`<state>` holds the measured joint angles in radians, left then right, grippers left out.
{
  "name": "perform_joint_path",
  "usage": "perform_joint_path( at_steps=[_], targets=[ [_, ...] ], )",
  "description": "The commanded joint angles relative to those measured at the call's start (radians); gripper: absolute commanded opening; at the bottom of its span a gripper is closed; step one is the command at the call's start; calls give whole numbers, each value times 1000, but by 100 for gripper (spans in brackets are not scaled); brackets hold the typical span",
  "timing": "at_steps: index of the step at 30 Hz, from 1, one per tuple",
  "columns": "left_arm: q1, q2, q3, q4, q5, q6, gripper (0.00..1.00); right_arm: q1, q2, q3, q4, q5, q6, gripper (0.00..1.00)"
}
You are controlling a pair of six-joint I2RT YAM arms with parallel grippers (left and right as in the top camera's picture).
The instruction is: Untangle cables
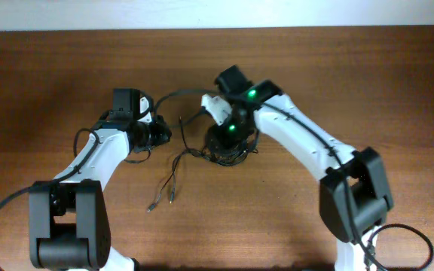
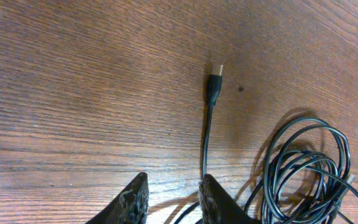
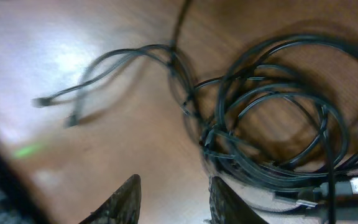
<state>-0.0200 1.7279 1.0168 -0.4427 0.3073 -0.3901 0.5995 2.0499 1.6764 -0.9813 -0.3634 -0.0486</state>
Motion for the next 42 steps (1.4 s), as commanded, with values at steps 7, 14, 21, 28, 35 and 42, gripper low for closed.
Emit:
perform_joint_path(
  at_steps=[7,14,21,28,35,42],
  targets=[
    [2,11,-2,-3,8,-21,31,24,169,8,123,173,47,38],
    [2,11,-2,-3,8,-21,32,25,182,8,156,72,162,36],
    [2,11,-2,-3,12,-21,32,36,183,-138,290,116,163,4],
    [72,11,-2,45,620,290,48,-93,-5,161,73,-312,240,4],
    [89,11,-2,52,1043,610,60,-211,-33,163,72,-615,372,4],
    [85,11,-2,53,1171,593,73,-220,-33,162,69,-682,380,4]
  ],
)
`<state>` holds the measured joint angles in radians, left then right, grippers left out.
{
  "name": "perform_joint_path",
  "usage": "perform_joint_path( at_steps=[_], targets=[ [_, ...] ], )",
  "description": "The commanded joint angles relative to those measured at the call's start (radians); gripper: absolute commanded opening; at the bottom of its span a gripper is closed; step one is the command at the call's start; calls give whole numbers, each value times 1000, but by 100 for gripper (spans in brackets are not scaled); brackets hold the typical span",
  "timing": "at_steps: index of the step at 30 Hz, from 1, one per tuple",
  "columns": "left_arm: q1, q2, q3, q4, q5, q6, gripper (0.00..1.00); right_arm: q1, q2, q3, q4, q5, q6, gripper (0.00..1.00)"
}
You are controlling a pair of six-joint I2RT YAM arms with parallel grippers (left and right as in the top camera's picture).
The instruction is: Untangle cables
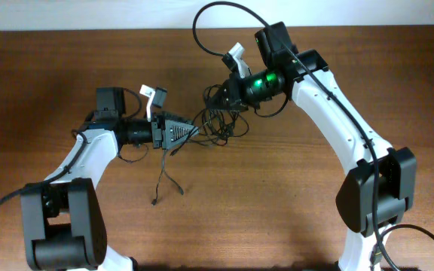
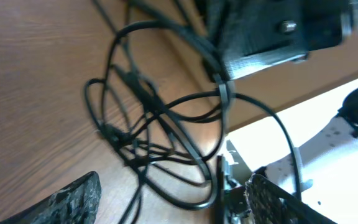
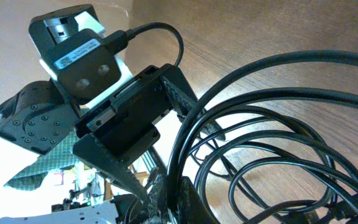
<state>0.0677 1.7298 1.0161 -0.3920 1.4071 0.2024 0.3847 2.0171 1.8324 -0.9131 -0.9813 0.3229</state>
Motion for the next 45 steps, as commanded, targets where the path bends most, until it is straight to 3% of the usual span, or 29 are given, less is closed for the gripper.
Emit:
perform_joint_path(
  at_steps=[1,6,9,12,13,14,15,18,21,22,25,29,31,33,34,35,37,40,42,45],
  targets=[
    [-2,9,-1,8,50,-39,70,-5,0,6,0,-80,8,4],
    [-3,9,-1,35,32,-132,63,2,0,6,0,-110,8,4],
    [-36,9,-1,153,-83,-373,57,19,0,6,1,-111,7,4],
    [-95,9,-1,278,-107,-503,53,21,0,6,0,-111,7,4],
    [-108,9,-1,314,-129,-546,48,21,0,6,0,-111,7,4],
    [-117,9,-1,327,-168,-577,24,21,0,6,0,-111,7,4],
    [-124,9,-1,325,-227,-583,1,21,0,6,0,-111,7,4],
    [-121,9,-1,216,-408,-563,0,-1,-1,6,0,-153,3,4],
    [-83,9,-1,2,-855,-546,0,-81,-1,6,-56,-158,-61,4],
    [-56,9,-1,-19,-930,-546,0,-116,-1,6,-106,-113,-87,4],
    [12,9,-1,-48,-925,-569,0,-227,-1,6,-291,127,-179,4],
    [37,9,-1,-58,-914,-576,0,-380,0,4,-480,530,-189,4],
    [26,9,-1,-47,-861,-563,0,-392,0,-11,-512,526,-203,4],
    [17,9,-1,-35,-842,-545,0,-370,0,-22,-512,492,-216,34],
    [13,9,-1,-18,-779,-496,0,-349,0,-26,-510,428,-216,39],
    [11,9,-1,10,-666,-423,0,-325,0,-28,-499,383,-216,54],
    [11,9,-1,41,-460,-294,4,-272,0,-29,-461,346,-214,56],
    [11,9,-1,55,-312,-194,8,-167,2,-30,-403,249,-214,56],
    [11,9,-1,58,-285,-175,9,-114,2,-30,-352,176,-192,54],
    [11,9,-1,58,-286,-175,8,-38,2,-30,-240,179,-35,49]
  ],
)
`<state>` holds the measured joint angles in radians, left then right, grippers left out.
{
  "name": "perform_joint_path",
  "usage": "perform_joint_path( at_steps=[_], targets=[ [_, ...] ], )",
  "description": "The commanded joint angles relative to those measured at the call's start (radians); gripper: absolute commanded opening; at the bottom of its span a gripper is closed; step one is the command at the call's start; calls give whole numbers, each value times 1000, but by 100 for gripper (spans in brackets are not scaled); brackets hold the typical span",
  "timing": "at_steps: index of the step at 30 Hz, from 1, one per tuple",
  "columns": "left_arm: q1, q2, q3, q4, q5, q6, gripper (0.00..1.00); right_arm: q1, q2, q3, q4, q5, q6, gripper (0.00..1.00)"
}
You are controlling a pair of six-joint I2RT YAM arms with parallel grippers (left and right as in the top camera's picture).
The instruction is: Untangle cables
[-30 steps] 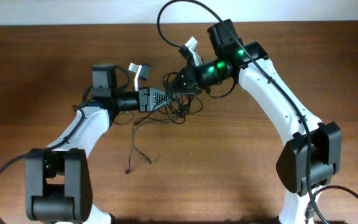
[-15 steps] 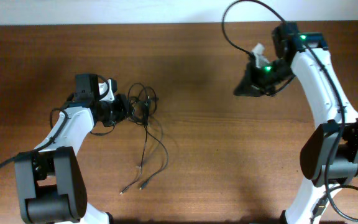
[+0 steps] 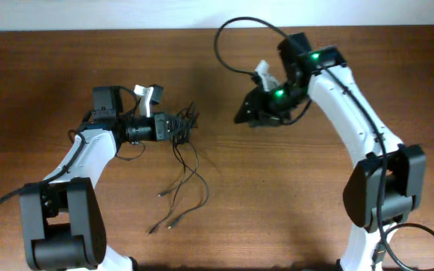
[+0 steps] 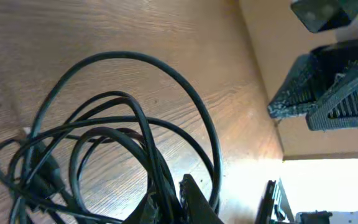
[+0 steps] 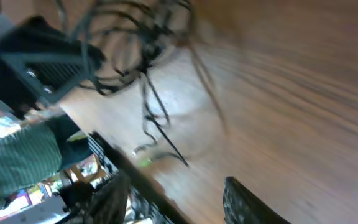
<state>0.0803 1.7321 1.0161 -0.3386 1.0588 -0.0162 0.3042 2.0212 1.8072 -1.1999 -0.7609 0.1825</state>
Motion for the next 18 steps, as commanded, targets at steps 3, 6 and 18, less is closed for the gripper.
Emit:
perform_joint_path(
  at_steps=[3,6,18],
  targets=[
    [-2,7,-1,5,59,44,8,116,-1,-14,157,67,254,50],
    [-2,7,-1,5,59,44,8,174,20,-42,291,66,409,49],
    [-2,7,-1,5,60,44,8,325,100,-42,464,356,822,34]
  ],
)
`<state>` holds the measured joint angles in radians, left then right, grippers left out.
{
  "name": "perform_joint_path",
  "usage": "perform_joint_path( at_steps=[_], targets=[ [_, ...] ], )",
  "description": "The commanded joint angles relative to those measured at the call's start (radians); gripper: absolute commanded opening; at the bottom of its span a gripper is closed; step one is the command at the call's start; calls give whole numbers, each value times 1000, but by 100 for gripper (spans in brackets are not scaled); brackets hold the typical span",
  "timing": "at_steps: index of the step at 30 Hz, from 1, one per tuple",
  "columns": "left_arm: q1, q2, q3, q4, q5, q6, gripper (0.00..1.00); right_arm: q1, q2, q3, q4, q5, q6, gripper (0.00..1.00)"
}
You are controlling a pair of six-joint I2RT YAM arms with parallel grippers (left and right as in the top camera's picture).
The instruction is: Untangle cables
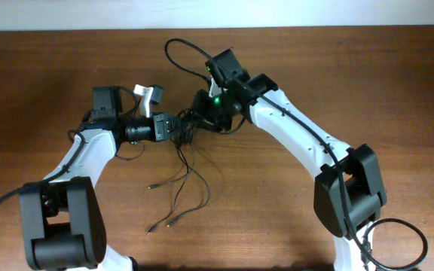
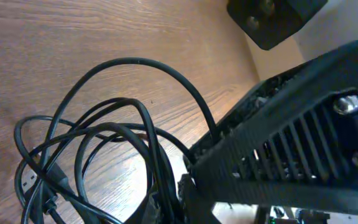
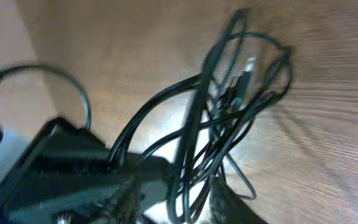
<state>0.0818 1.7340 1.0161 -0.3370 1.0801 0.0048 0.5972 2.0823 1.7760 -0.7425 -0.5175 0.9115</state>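
A tangle of thin black cables (image 1: 189, 129) hangs from my left gripper (image 1: 178, 128), which is shut on it above the table. In the left wrist view the loops (image 2: 104, 130) spread out from the shut left gripper (image 2: 174, 202). Loose strands (image 1: 185, 175) trail down to plug ends lying on the wood. My right gripper (image 1: 199, 114) has its tip at the same bundle. In the right wrist view the cable loops (image 3: 229, 87) pass between the spread fingers of the right gripper (image 3: 179, 202), which is open.
The brown wooden table (image 1: 368, 68) carries nothing besides the cables. Plug ends (image 1: 160, 224) lie toward the front, left of centre. Both arms meet nose to nose over the table's middle; the right gripper's black body (image 2: 284, 118) fills the left wrist view's right side.
My right gripper stood open and away to the right of the bundle; now it is at the bundle with cable loops between its fingers. The left gripper still holds the cables in place.
At first the cables lay piled on the table with both grippers open beside them. Then my right gripper held the bundle up by the open left one. Later the left gripper held it and the right stood off, open. Now the right is back at it.
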Motion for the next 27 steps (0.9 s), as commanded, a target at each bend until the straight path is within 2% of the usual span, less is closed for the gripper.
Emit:
perform_joint_path(
  at_steps=[1,4,5,7,8,9,11,13,15,18,21,22,24,25,26,27],
  targets=[
    [-3,5,-1,3,38,23,7,37,55,-11,29,111,92,34],
    [-3,5,-1,3,38,23,7,37,79,-11,67,115,92,32],
    [-3,5,-1,3,38,23,7,35,80,-11,67,139,92,21],
    [-3,5,-1,3,38,23,6,35,80,-11,64,172,88,8],
    [-3,5,-1,3,37,23,4,31,80,-11,42,194,56,4],
    [-2,5,-1,3,19,23,4,24,80,-11,29,193,3,4],
    [-2,5,-1,-10,-150,-48,10,-20,80,-11,-54,195,-54,4],
    [-2,5,-1,-76,-477,-253,10,-108,80,-11,-161,197,-133,4],
    [-2,5,-1,-110,-602,-352,11,-173,80,-11,-251,215,-215,4],
    [-2,5,-1,-114,-644,-357,11,-294,80,-11,-438,365,-403,4],
    [-2,5,-1,-129,-769,-439,11,-353,80,-11,-524,484,-448,4],
    [-3,5,-1,-128,-755,-439,16,-364,80,-11,-535,469,-456,4],
    [-4,5,-1,-127,-661,-427,39,-359,80,-13,-537,449,-456,4],
    [-8,5,-1,-113,-604,-377,46,-351,80,-13,-536,402,-460,4],
    [-14,5,-1,-86,-506,-291,58,-342,80,-13,-530,337,-475,4],
    [-23,5,-1,-58,-389,-203,65,-332,80,-13,-523,269,-499,4]
  ],
)
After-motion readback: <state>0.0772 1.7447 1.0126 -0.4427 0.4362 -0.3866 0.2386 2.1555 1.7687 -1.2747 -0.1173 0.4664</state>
